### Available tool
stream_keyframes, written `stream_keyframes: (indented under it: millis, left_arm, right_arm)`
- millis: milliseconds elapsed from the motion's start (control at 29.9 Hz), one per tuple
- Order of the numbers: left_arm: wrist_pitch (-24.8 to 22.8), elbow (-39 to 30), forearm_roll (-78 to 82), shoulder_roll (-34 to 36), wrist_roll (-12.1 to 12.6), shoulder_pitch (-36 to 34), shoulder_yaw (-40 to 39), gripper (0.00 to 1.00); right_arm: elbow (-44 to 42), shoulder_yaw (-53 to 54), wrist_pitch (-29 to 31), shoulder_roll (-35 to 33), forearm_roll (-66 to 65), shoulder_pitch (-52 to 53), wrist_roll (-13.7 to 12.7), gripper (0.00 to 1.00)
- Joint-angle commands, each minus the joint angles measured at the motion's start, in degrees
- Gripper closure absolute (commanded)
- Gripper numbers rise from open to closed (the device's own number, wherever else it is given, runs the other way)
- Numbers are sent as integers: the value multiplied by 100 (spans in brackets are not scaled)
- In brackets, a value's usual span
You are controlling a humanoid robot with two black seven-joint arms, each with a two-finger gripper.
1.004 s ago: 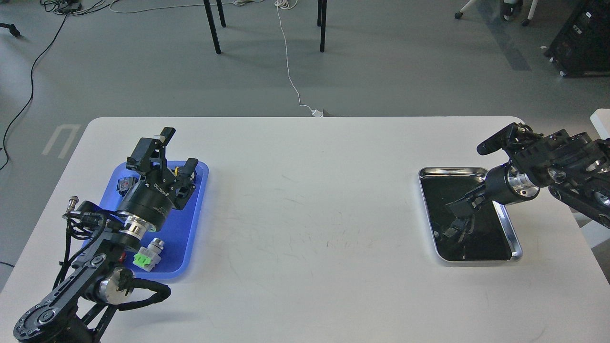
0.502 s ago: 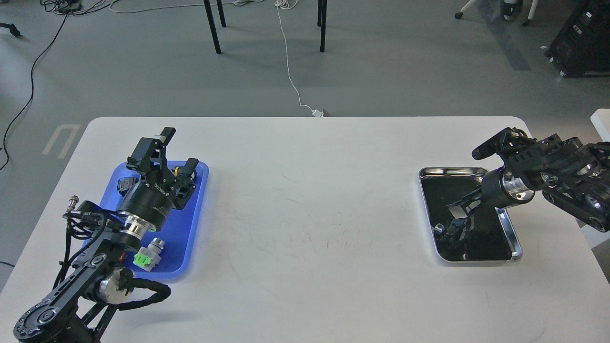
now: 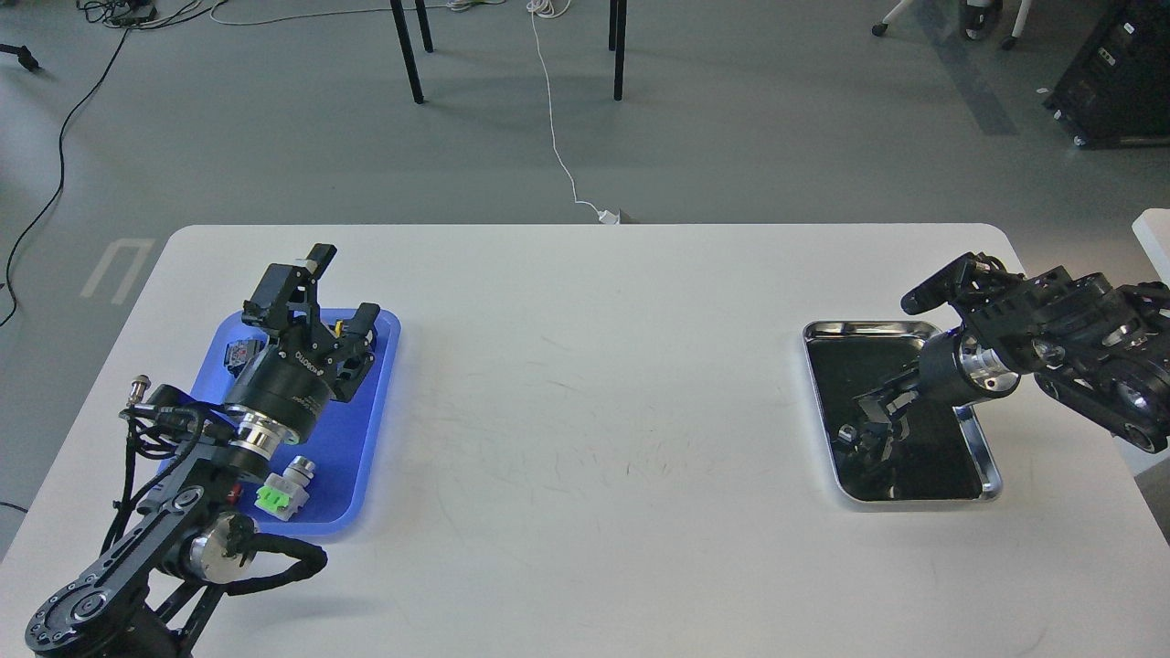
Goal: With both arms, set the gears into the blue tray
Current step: 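Lower the right gripper into the metal tray and grasp another black gear, then carry the gear with the right gripper toward the table center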
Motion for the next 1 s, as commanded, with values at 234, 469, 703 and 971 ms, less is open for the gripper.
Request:
stream_keyframes:
  millis: [234, 469, 703, 971]
  left_arm:
    - [0, 0, 0, 0, 7, 0, -1, 2]
    - [0, 0, 0, 0, 7, -8, -1, 2]
    - [0, 0, 0, -8, 7, -8, -1, 2]
    - [0, -8, 0, -17, -1, -17, -10, 2]
  right_arm:
    - [-55, 1, -9, 79, 8, -15, 0, 74]
    - [-46, 1, -9, 70, 26, -6, 0, 82]
    - [252, 62, -9, -123, 114, 326, 0, 82]
    - [1148, 89, 27, -212, 842, 1241, 0, 81]
